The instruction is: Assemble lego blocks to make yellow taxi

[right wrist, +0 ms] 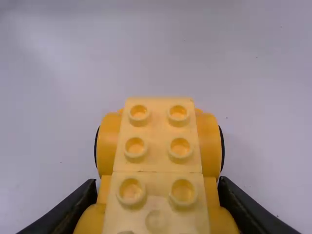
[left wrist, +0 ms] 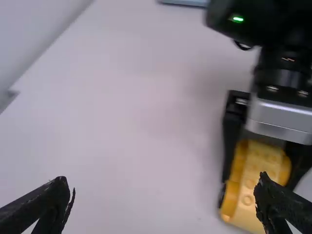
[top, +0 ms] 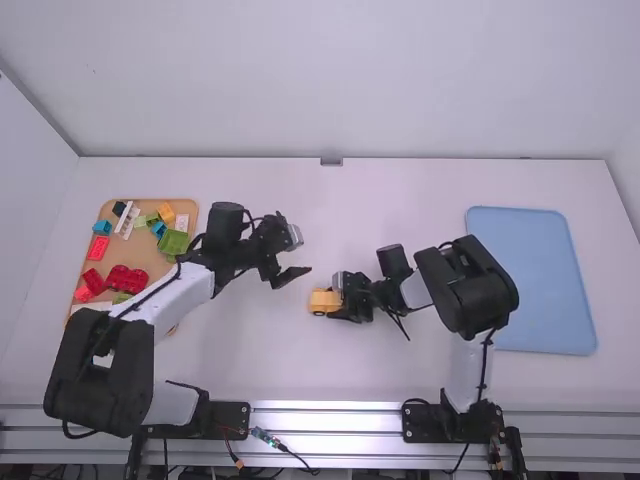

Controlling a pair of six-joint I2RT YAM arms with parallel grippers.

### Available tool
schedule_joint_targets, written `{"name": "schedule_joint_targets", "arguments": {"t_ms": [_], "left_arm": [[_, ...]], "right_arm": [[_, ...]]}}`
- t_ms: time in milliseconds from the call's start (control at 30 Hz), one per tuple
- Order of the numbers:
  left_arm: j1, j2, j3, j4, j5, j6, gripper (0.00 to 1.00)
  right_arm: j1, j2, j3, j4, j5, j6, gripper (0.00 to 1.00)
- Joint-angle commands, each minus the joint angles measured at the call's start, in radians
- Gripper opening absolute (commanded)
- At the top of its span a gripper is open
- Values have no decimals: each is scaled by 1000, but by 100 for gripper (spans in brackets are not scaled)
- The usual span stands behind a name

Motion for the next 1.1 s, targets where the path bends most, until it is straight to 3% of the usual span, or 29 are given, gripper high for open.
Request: {"name": "schedule_joint_targets", "arguments": {"t_ms": [0,333,467,533,567,933,1067], "left_arm": [[51,-27,-1,16,-69,-191,99],[183,-28,2,59,-103,-430,99],[197,-28,8,57,-106,-430,99],[195,-28,14,52,-106,-430,99],[199,-28,24,37,-106,-431,99],[243,-28,178,-131,-107,-509,99],[243,-28,232,-197,-228,-535,99]], "right_arm": [[3,-9,-12,-19,105,53,58],[3,-9,-11,-46,188,62,72],[3,-10,-12,-50,200,61,82],[3,-15,-11,-62,202,61,98],[3,-23,-12,-75,213,63,99],[3,-185,-11,-337,476,63,99],[4,-224,-11,-396,616,143,99]]}}
